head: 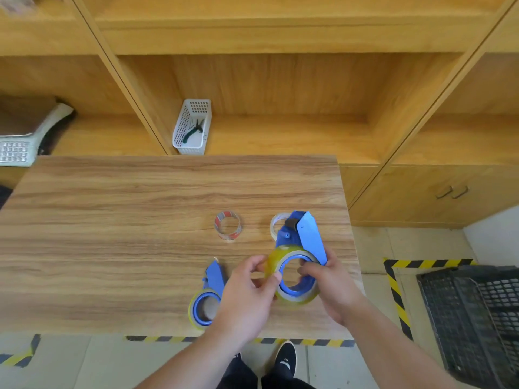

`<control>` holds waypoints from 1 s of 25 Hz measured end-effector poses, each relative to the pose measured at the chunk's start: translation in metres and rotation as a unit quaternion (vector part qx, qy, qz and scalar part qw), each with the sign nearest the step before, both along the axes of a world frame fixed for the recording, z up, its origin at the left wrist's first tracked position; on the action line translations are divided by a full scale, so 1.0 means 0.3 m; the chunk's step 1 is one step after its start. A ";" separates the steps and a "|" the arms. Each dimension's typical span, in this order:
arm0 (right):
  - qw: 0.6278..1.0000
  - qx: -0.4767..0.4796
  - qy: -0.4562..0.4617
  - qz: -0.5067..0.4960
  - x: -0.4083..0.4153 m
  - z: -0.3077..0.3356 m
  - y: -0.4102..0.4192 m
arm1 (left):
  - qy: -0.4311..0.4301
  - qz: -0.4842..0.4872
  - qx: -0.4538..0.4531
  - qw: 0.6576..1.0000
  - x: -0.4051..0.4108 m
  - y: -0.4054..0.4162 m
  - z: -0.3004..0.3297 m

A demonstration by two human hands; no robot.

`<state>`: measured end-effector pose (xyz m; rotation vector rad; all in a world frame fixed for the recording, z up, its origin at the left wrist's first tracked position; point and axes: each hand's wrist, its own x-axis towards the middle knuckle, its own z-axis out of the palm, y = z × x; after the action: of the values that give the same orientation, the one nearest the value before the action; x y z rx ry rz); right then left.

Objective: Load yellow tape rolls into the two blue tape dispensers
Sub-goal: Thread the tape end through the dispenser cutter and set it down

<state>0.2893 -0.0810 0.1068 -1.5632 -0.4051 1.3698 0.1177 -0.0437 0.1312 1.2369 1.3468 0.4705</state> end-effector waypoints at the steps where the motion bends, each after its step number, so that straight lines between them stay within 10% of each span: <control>1: 1.000 0.007 0.020 -0.016 -0.005 0.014 0.006 | -0.021 0.025 0.002 0.999 0.004 -0.010 0.012; 6: 0.991 0.019 0.124 -0.051 -0.023 0.048 0.009 | -0.078 0.082 0.005 0.994 0.002 -0.084 0.047; 15: 0.942 0.018 0.306 0.140 -0.056 0.100 -0.048 | -0.018 -0.236 0.185 0.954 -0.150 0.079 0.203; 25: 0.925 0.001 0.342 0.167 -0.109 0.084 -0.071 | 0.007 -0.313 0.315 0.896 -0.194 0.121 0.187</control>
<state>0.2567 -0.1022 0.1319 -0.9388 -0.2388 2.0664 0.0596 -0.0074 0.1874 2.1138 0.7327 0.4392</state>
